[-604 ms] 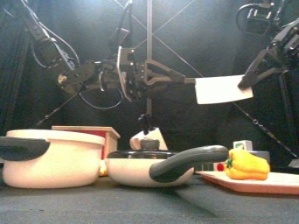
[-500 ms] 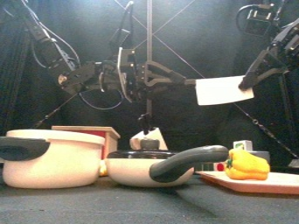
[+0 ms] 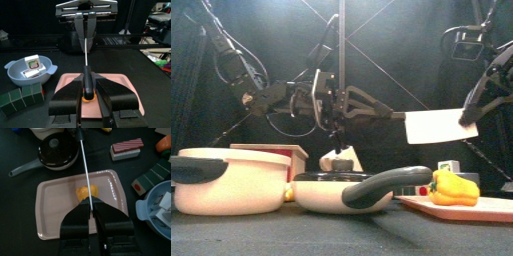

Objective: Cut squash

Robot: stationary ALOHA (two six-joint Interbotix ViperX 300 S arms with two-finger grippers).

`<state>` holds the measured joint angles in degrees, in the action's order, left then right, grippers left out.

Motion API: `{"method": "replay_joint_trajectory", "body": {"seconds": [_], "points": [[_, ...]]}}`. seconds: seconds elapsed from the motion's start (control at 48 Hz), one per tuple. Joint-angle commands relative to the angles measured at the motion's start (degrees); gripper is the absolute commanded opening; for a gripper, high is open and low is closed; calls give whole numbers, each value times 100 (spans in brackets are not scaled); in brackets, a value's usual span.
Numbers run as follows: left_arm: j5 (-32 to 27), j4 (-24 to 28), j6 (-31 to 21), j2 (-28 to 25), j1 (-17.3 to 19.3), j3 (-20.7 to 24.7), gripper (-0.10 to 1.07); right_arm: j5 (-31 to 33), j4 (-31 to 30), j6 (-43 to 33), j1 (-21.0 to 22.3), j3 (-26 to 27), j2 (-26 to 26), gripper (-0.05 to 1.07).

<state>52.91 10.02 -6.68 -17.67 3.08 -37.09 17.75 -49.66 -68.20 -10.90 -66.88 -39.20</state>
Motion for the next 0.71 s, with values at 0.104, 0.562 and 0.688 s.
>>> {"method": "replay_joint_trajectory", "body": {"seconds": [0.104,0.562,0.688], "points": [[-158,-193,-9,0,-79,88,59,-26,70,-26,26,18,369,37],[-475,-360,-9,-35,-149,97,59,-35,185,-26,44,26,729,37],[-475,-378,-9,-44,-176,88,59,-35,220,-26,44,9,738,37]]}}
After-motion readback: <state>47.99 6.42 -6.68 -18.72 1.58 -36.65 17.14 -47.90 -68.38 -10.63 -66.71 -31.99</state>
